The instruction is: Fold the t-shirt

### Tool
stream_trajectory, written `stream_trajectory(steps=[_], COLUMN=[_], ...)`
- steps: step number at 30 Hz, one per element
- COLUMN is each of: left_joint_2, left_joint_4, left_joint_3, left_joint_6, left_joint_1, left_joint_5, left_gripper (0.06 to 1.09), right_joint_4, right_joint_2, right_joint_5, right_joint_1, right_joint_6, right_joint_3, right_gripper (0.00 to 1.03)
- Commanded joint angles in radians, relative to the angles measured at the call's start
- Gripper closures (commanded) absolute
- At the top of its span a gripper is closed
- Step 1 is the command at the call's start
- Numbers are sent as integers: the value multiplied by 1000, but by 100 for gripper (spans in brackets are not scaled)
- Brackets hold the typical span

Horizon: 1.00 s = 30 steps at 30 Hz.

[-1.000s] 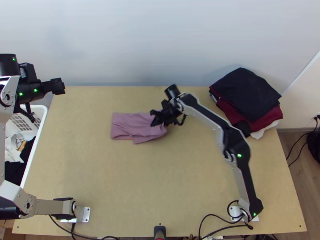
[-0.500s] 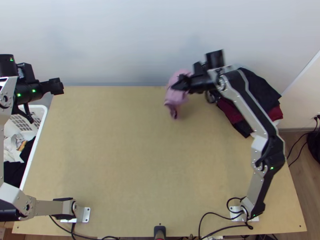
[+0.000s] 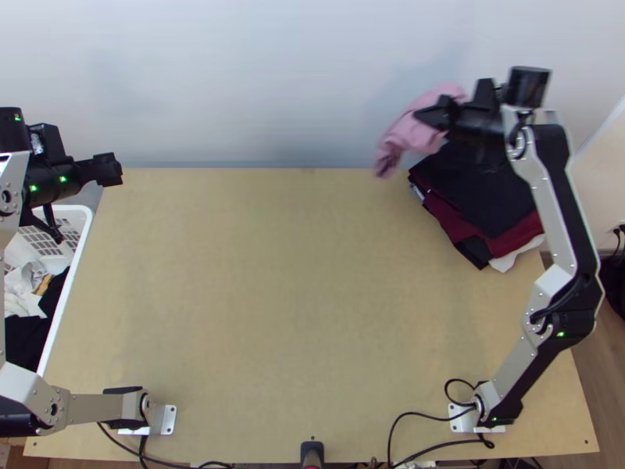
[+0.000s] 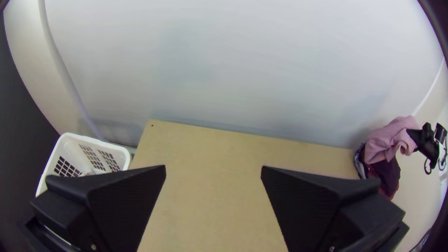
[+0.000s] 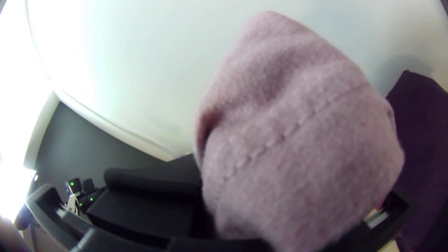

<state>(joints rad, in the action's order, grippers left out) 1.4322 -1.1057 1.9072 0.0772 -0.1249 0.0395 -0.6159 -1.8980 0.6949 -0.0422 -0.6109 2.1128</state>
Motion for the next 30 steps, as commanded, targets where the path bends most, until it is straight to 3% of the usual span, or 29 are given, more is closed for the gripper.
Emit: stream_trajectory(steps=[1,10,30], left_joint_2=[-26,-24,-26], left_joint_4=[-3,-2,-2], left_joint_3=[-7,-10,-10], left_joint_6=[-13,-10,-13], left_joint_1=[-4,-2,-4], left_joint_5=[-7,-7,-9], left_gripper=[9,9,9], right_joint_4=[41,56,74], right_joint_2=[45,0,-197], right_joint_5=[2,5,38], right_joint_1=[53,159,200], right_joint_6=[-21,-10,-7], right_joint_3=[42,98,213], right_gripper=[100,100,100])
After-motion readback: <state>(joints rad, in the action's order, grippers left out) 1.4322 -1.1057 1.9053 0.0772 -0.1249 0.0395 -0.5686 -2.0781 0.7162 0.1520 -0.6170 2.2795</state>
